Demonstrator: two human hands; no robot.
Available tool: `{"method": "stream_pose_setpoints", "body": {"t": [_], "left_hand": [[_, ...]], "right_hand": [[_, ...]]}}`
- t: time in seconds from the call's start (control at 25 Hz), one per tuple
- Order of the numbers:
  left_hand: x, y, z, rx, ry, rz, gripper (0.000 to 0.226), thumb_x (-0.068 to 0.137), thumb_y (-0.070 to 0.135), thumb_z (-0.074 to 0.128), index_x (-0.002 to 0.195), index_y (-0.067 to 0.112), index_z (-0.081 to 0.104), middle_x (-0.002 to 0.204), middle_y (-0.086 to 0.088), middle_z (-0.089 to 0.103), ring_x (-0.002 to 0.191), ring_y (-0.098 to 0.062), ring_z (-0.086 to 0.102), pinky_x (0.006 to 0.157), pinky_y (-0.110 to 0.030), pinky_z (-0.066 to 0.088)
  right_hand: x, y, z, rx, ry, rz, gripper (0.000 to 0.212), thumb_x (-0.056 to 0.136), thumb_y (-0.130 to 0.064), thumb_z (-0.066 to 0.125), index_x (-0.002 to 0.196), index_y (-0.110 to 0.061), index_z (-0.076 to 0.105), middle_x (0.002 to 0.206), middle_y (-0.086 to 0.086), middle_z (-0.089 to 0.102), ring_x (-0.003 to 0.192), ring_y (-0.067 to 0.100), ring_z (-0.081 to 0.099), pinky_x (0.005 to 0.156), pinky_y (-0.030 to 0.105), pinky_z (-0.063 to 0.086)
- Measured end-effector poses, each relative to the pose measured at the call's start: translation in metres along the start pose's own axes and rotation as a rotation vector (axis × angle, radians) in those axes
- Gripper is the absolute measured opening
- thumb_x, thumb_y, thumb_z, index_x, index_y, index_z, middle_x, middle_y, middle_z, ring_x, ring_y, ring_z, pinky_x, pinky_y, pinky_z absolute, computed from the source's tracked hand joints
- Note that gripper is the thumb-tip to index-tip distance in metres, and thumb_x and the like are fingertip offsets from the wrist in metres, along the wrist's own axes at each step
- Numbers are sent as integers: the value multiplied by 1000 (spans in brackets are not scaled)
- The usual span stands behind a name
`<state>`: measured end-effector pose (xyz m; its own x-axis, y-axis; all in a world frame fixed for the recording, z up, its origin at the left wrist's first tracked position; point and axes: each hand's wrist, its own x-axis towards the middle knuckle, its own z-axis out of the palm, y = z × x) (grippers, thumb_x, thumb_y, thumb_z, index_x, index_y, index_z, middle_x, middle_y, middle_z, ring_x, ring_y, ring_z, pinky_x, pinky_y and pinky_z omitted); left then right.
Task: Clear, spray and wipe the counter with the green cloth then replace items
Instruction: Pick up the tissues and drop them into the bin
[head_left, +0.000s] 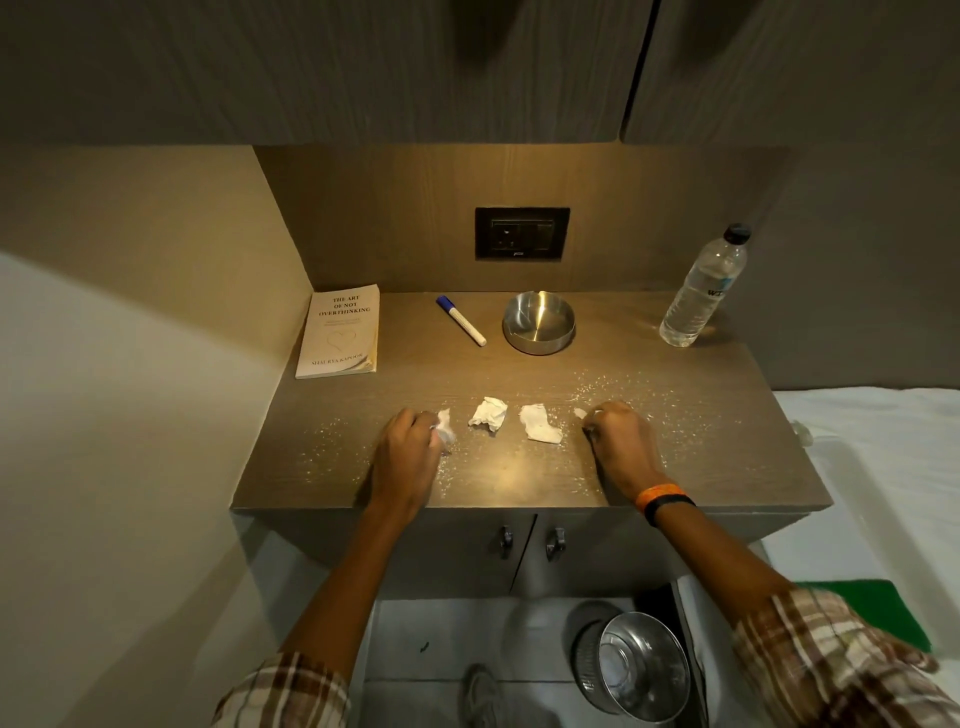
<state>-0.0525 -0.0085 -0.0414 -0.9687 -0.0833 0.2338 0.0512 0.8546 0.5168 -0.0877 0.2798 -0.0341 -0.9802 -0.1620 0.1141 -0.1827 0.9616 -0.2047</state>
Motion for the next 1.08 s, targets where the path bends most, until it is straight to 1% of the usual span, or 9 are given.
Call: {"method": "stream_pose_setpoints", "body": {"t": [0.08,0.16,0.32,0.44,0.56,0.72,0.88,1.0,1.08], "left_hand": [[15,17,10,-52,1,19,26,92,8,65,118,9,67,116,-7,65,95,-10,58,73,-13,50],[32,35,23,-56,-39,53,28,93,8,64,121,11,66,121,-5,64,97,-5,54,72,-6,42],[51,52,48,93,-250,193,31,91,9,67,121,13,66,139,-8,57,124,-18,54,105,-27,47],[49,56,57,202,-306,230,29,90,9,69,118,13,69,130,-7,63,120,-21,55,100,-32,48],[40,58,57,206,-255,201,24,89,2,68,110,12,72,116,-7,68,106,-21,60,91,-32,54],[5,87,52,18,-164,157,17,88,3,70,103,8,74,107,-6,72,98,-19,64,82,-22,50],[-71,134,70,-201,-101,211,11,82,-1,73,88,7,75,95,-7,73,86,-17,66,74,-17,45],[-134,163,119,-315,-191,167,14,78,-5,73,83,8,74,89,-7,70,78,-15,65,71,-13,44],[-171,174,168,-340,-328,23,12,79,-2,73,81,9,76,88,-8,70,77,-17,66,67,-10,41]], "right_hand": [[7,-16,0,162,59,1,12,94,-13,67,95,-9,78,97,9,73,93,25,66,78,36,57],[16,-35,1,274,88,-31,13,93,-15,68,99,-8,77,101,9,74,94,24,66,81,38,58],[28,-59,7,166,-114,-111,14,91,-8,66,102,-10,74,108,10,72,103,27,64,87,40,56],[27,-60,12,-7,-150,-137,10,88,-5,67,95,-10,73,102,9,71,98,26,62,81,34,55],[20,-58,13,-8,-91,-122,11,92,-6,63,96,-9,73,101,10,70,94,26,64,81,36,56],[-22,-35,-2,309,79,44,8,87,-10,71,90,-10,78,96,6,76,93,22,66,79,37,57],[-110,14,-8,572,210,222,17,78,-1,70,86,-13,80,91,1,78,86,14,69,79,25,54],[-182,54,14,628,192,370,19,77,-2,69,85,-16,81,88,-3,78,83,9,67,74,18,50],[-219,84,49,631,88,504,22,78,1,67,86,-13,81,91,0,79,84,13,70,75,18,49]]}}
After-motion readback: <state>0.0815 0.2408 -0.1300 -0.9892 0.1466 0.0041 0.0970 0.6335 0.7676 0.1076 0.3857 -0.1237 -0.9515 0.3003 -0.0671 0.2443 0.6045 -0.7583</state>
